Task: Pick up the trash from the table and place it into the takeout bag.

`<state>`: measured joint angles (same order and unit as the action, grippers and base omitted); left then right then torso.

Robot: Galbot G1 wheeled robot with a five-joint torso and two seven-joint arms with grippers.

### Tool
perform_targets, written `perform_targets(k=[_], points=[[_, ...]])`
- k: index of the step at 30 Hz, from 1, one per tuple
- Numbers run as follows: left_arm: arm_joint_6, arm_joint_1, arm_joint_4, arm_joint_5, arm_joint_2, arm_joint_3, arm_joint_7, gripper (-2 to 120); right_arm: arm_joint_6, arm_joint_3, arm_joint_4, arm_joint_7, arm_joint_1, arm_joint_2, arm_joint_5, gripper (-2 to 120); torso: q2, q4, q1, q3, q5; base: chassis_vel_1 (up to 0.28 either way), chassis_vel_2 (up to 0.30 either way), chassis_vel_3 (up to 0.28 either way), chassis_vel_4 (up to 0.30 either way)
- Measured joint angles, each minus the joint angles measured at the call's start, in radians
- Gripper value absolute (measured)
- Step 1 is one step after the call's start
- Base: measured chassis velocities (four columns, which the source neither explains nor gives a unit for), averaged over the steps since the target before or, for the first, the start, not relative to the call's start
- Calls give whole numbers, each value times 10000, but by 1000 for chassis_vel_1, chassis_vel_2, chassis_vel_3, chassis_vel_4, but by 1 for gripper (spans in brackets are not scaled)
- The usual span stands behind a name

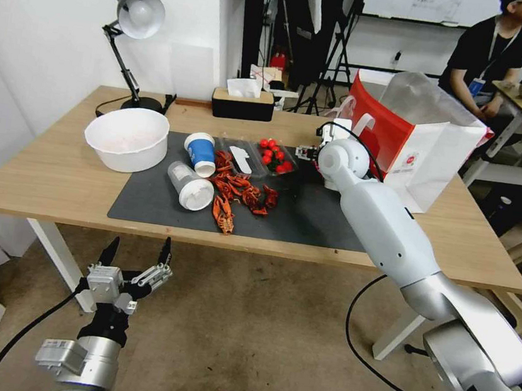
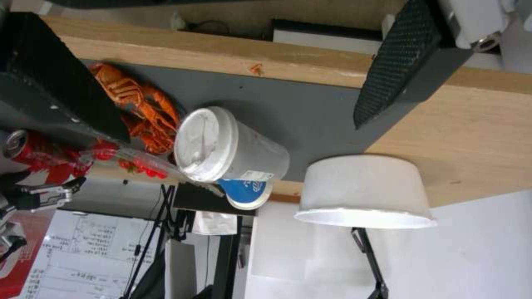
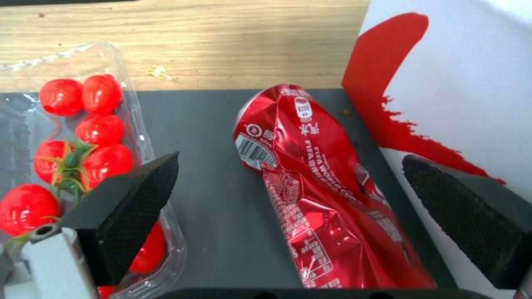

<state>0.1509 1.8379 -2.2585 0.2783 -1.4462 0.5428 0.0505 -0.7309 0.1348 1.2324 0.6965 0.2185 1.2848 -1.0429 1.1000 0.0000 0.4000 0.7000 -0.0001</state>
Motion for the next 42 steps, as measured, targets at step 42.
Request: perform_targets(k=[42], points=[[88,-8,0,39,9,20,25,100,-9,-128,-908,137,106,284,-53,100,0,-1,0,0,0,0,0,0,0]])
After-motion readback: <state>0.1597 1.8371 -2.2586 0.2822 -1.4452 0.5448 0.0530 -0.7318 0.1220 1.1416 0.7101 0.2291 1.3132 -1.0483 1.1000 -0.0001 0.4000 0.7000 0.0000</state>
